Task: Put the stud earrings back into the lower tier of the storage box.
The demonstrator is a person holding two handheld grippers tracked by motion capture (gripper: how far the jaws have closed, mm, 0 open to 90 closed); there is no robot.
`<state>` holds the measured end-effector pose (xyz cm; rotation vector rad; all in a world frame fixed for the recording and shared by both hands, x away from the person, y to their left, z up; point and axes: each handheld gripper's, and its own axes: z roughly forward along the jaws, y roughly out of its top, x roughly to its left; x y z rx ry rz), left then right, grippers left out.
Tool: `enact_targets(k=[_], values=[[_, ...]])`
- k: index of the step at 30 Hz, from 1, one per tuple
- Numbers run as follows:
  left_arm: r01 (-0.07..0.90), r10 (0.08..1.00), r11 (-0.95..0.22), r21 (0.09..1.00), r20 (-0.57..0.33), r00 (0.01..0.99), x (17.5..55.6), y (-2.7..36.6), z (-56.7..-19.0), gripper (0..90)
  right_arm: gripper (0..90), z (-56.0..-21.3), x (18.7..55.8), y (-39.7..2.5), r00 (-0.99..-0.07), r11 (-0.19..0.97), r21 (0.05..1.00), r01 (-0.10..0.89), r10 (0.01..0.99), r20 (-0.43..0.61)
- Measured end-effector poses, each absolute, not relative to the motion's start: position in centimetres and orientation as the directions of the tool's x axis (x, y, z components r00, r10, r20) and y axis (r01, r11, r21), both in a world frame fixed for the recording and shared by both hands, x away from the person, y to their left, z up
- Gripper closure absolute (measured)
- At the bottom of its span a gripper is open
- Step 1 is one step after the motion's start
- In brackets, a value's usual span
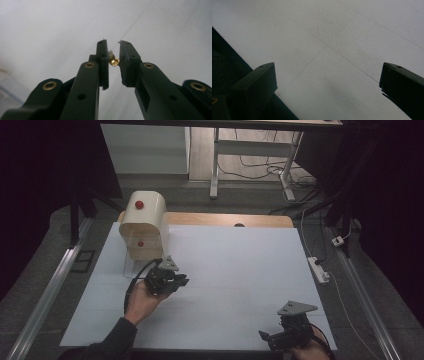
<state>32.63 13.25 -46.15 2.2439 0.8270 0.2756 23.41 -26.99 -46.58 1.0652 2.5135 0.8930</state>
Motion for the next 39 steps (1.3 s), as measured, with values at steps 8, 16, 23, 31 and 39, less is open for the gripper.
enact_targets(k=[8, 16, 23, 31, 39], values=[[0.503, 0.683, -0.506, 0.701, -0.031, 0.73, 32.9, 15.8, -45.4, 77.5, 1.1, -46.6, 23.4, -27.0, -0.693, 0.537, 0.634, 0.557, 0.721, -0.002], [0.542, 0.747, -0.434, 0.72, -0.049, 0.663, 33.3, 19.2, -44.7, 77.4, 1.1, -46.6, 23.4, -27.0, -0.692, 0.537, 0.633, 0.558, 0.722, -0.002], [0.585, 0.794, -0.376, 0.719, -0.076, 0.603, 33.9, 21.6, -45.3, 77.3, 1.1, -46.6, 23.4, -27.0, -0.692, 0.538, 0.631, 0.558, 0.722, -0.003], [0.627, 0.812, -0.364, 0.689, -0.095, 0.575, 34.7, 22.2, -46.9, 77.0, 1.2, -46.6, 23.4, -26.9, -0.695, 0.546, 0.627, 0.556, 0.719, -0.009], [0.66, 0.83, -0.36, 0.659, -0.097, 0.55, 35.5, 22.8, -48.5, 74.7, 1.4, -46.6, 23.4, -26.9, -0.696, 0.55, 0.625, 0.554, 0.718, -0.015]])
